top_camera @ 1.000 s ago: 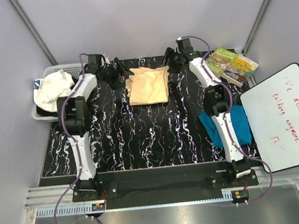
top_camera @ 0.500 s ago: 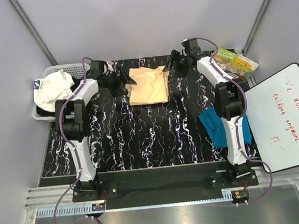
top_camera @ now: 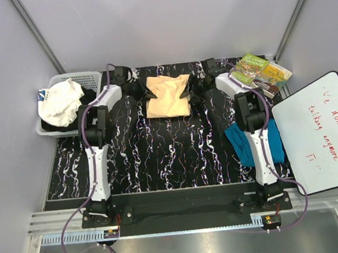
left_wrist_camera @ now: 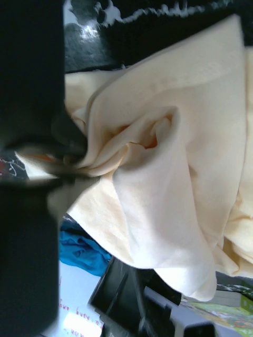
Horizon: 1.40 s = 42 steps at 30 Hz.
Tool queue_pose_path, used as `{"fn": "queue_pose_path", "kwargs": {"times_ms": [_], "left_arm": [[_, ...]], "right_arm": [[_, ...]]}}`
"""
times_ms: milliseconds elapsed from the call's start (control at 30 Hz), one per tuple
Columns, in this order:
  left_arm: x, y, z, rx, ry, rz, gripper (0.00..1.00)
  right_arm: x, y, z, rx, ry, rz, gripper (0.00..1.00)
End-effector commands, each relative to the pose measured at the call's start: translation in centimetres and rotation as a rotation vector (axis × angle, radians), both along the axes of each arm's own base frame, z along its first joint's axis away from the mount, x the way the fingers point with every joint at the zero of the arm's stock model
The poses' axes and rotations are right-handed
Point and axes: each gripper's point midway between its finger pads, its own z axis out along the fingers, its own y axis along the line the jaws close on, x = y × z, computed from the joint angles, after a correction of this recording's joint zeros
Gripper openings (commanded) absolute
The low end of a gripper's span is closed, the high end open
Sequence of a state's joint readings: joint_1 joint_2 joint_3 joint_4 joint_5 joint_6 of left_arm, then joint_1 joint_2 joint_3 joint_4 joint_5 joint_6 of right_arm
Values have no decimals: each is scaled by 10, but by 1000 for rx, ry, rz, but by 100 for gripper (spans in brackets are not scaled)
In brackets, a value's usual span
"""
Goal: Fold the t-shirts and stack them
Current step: Smooth out wrinkles on the folded tshirt
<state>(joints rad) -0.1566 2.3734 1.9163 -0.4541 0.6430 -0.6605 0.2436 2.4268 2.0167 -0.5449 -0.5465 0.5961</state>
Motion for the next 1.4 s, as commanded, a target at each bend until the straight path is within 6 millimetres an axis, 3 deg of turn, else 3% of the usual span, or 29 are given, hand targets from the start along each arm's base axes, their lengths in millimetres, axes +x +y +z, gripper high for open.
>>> {"fn": "queue_pose_path", "kwargs": {"times_ms": [0, 33, 67, 167, 200, 267, 300, 333, 367, 533, 667, 733, 767, 800, 867, 900, 1000, 1133, 1300, 1367], "left_arm": [[11, -17, 16, -61, -47, -36, 0], [8, -17, 15, -62, -39, -38, 0], [6, -16, 14, -60, -37, -43, 0], [-9, -14, 9, -51, -12, -53, 0], [-19, -12, -1, -46, 21, -56, 0], [-31, -11, 4, -46, 27, -64, 0], [-46, -9, -7, -43, 69, -68, 0], [-53, -8, 1, -48, 64, -78, 0], [-61, -7, 0, -48, 73, -83, 0], [-123, 1, 3, -40, 112, -137, 0], [-172, 12, -1, -14, 172, -152, 0], [-194, 17, 9, 3, 167, -175, 4], [-195, 18, 11, 12, 162, -179, 12], [-195, 20, 15, 26, 147, -179, 42], [-195, 24, 21, 53, 134, -187, 67], [-192, 26, 26, 75, 109, -186, 99], [-189, 30, 41, 107, 68, -189, 99], [-183, 36, 51, 148, 30, -179, 99], [-165, 37, 50, 179, 2, -177, 99], [-156, 37, 47, 191, -7, -181, 92]], "right_arm": [[-17, 48, -8, 82, 35, 133, 55], [-20, 52, -11, 90, 48, 149, 42], [-23, 53, -20, 91, 73, 154, 0], [-34, 50, -21, 68, 105, 165, 0], [-41, 45, -27, 45, 130, 162, 0], [-49, 40, -14, 28, 107, 181, 0], [-62, 35, -22, 13, 146, 187, 0], [-67, 33, -11, 10, 124, 204, 0], [-82, 28, -19, 1, 167, 210, 0], [-122, 18, -3, 7, 201, 250, 0], [-163, 6, -8, -9, 299, 267, 0], [-179, -1, -1, -22, 300, 287, 8], [-183, -4, -1, -30, 305, 289, 28], [-183, -4, 2, -34, 292, 296, 34], [-181, -5, 12, -44, 261, 298, 50], [-180, -6, 15, -48, 249, 299, 54], [-171, -7, 28, -66, 208, 294, 69], [-152, -4, 42, -75, 154, 284, 74], [-128, -1, 41, -100, 121, 264, 76], [-116, 0, 43, -114, 93, 256, 76]]}}
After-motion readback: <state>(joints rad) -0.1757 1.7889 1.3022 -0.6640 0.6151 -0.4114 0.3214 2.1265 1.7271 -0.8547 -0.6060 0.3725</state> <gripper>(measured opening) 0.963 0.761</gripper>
